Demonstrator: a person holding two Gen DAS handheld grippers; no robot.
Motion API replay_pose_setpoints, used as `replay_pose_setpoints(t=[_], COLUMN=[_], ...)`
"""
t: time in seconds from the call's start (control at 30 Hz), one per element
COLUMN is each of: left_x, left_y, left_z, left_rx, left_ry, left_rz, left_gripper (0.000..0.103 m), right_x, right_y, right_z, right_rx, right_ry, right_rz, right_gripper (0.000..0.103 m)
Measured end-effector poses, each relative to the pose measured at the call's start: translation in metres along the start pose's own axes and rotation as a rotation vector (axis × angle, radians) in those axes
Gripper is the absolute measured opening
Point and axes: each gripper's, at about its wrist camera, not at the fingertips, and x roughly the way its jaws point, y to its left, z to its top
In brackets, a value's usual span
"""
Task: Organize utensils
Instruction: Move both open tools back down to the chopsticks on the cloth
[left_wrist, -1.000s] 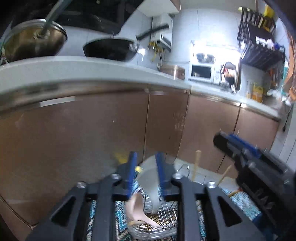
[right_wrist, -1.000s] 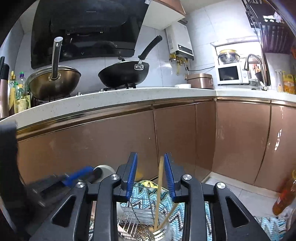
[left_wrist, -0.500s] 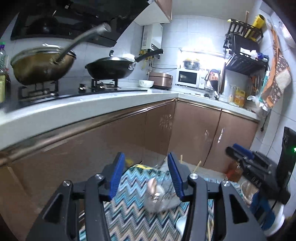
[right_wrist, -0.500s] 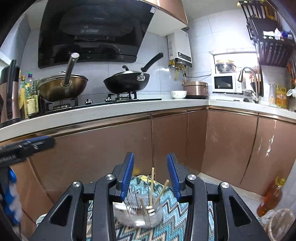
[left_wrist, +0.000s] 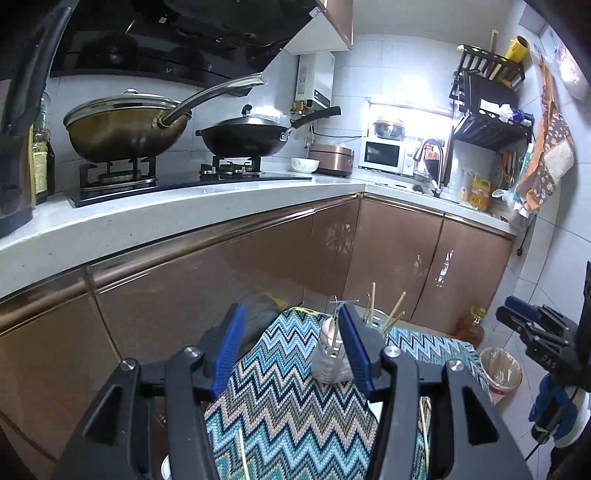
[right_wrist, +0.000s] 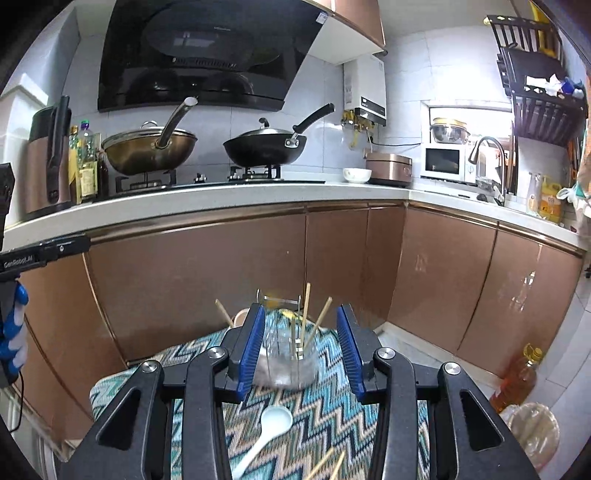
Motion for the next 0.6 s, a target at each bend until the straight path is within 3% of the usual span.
replay_pose_setpoints(t=[0.33,0.6], left_x=[-0.038,-0.043], left_y=[-0.003,-0.013], left_z=[-0.010,-0.026], left_rx=[0.035,0.082], left_ry=[-0.025,0.010], left_rz=[-0.028,-0.055], left_gripper=[0.057,0.057], right_x=[-0.052,-0.079], right_y=[-0.002,-0.003], right_z=[-0.018,-0.033], right_rx=[0.017,0.029], right_ry=[0.008,0.028], right_rz=[-0.035,-0.056], right_gripper=[0.040,0.040])
